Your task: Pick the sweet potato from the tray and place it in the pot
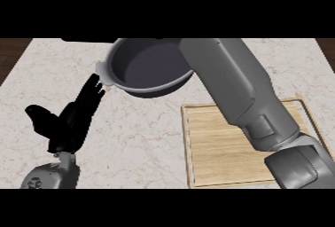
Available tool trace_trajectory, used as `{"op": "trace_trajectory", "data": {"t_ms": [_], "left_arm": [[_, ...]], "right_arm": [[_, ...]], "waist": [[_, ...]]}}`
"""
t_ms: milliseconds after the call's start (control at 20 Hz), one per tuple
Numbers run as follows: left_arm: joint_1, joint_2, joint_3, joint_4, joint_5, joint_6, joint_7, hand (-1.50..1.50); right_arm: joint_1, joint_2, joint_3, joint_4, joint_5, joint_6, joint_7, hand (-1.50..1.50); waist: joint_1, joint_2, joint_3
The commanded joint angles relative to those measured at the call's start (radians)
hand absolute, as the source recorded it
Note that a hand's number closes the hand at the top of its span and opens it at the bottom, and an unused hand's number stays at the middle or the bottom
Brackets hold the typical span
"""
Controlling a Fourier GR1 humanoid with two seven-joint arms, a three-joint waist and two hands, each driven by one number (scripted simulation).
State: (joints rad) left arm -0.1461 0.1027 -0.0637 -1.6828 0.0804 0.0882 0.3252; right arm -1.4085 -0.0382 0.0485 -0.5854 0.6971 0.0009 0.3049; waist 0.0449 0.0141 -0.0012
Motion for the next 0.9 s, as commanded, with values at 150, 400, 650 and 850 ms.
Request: {"op": "trace_trajectory", "data": {"t_ms": [150,400,650,850], "left_arm": [[0.016,0.015,0.005,-0.004,0.010,-0.032,-0.021,0.00],[-0.035,0.009,0.013,0.029,0.004,-0.020,0.003,0.00],[-0.013,-0.009,-0.002,0.009,-0.009,-0.002,0.001,0.00],[-0.013,-0.007,0.010,0.012,-0.015,0.010,0.012,0.00]], "right_arm": [[-0.009,0.037,-0.063,0.165,-0.162,-0.020,0.016,-1.50],[0.010,0.038,-0.159,0.185,-0.266,-0.146,-0.109,-1.50],[-0.022,0.010,-0.257,0.132,-0.308,-0.319,-0.193,-1.50],[0.017,-0.021,-0.300,0.162,-0.335,-0.373,-0.266,-1.50]], "waist": [[0.027,0.001,0.000],[0.024,0.006,0.000],[0.008,0.005,0.001],[-0.004,0.001,0.001]]}}
